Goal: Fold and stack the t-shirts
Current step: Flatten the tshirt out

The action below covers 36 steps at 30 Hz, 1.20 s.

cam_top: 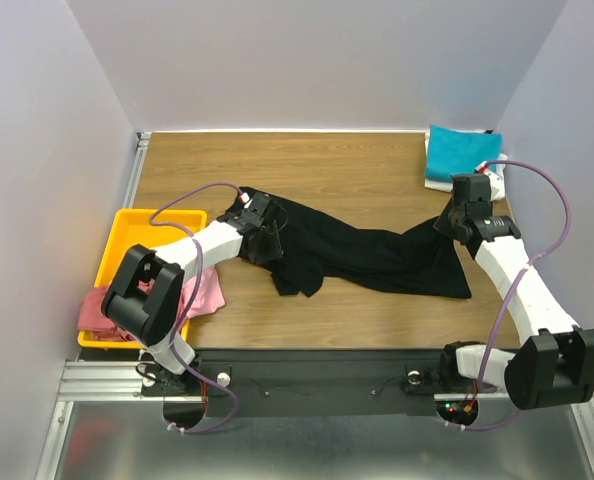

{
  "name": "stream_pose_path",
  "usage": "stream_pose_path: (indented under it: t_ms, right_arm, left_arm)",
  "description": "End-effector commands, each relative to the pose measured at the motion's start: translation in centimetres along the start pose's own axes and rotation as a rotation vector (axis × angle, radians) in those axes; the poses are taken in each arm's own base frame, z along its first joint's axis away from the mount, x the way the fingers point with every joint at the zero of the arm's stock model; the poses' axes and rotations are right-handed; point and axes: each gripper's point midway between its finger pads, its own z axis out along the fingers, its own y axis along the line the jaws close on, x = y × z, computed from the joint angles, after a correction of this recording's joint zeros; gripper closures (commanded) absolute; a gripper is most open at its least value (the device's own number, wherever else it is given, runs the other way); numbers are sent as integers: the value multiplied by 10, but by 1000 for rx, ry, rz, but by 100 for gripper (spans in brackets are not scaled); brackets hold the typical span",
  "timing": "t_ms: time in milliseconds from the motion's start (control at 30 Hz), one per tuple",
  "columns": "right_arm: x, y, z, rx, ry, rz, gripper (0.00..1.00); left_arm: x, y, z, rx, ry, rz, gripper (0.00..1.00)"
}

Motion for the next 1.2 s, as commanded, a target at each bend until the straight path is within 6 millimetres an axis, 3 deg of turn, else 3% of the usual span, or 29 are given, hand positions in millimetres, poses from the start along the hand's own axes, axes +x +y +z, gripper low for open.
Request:
stream_pose_path:
  t_ms: [0, 200, 300, 333, 400, 567, 700, 867, 1033, 1133, 1167]
  right_arm:
    - [-19, 4, -9, -27, -60, 25, 100]
    - [-16, 6, -7, -32, -46, 26, 100]
    - [-15, 6, -6, -31, -42, 25, 100]
    - [-15, 6, -6, -30, -44, 27, 100]
    - [-16, 4, -7, -28, -48, 23, 100]
    - [-13, 1, -8, -19, -46, 10, 100]
    - [-10, 1, -6, -20, -36, -11, 100]
    - [4, 3, 11, -6, 31, -42, 100]
    - [17, 1, 29, 29, 88, -82, 99]
    - [12, 8, 25, -11, 93, -113, 62]
    - [14, 7, 22, -11, 102, -121, 27]
  left_arm:
    - [-12, -10, -7, 40, -37, -7, 65]
    - [-21, -13, -22, 51, -66, -14, 68]
    - [-24, -13, -25, 48, -80, -10, 83]
    - [-24, -12, -25, 42, -78, -10, 93]
    - [-28, -14, -30, 45, -91, -11, 100]
    - [-52, -12, -60, 54, -164, -31, 100]
    - [-81, 12, -89, 55, -244, -102, 100]
    - [-115, 64, -119, 9, -357, -194, 100]
    - [-115, 87, -119, -19, -353, -209, 100]
    - [-113, 86, -114, -1, -344, -210, 100]
    - [-111, 85, -112, 9, -332, -210, 100]
